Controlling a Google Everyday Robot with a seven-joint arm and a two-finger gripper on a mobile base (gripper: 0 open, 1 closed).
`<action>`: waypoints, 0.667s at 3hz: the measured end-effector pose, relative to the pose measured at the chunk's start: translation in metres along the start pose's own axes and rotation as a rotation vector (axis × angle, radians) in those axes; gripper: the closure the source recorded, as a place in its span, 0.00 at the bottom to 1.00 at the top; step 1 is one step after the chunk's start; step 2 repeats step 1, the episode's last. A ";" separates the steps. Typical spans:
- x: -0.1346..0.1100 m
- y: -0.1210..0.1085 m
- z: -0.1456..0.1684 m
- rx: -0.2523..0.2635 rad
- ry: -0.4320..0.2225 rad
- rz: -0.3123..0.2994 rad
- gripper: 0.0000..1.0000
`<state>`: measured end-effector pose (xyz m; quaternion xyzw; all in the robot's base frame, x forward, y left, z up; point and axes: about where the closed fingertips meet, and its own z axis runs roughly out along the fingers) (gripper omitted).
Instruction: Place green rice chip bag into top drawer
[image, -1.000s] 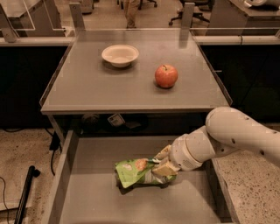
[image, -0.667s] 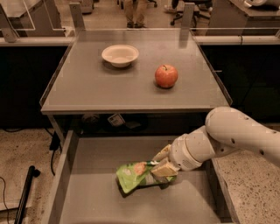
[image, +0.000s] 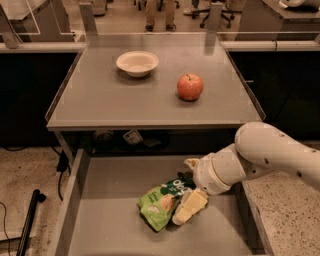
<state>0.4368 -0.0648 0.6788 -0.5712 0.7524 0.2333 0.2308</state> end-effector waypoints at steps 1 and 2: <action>0.000 0.000 0.000 0.000 0.000 0.000 0.00; 0.000 0.000 0.000 0.000 0.000 0.000 0.00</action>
Offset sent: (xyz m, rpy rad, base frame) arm 0.0000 0.0000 0.0000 0.0000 0.0000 0.0000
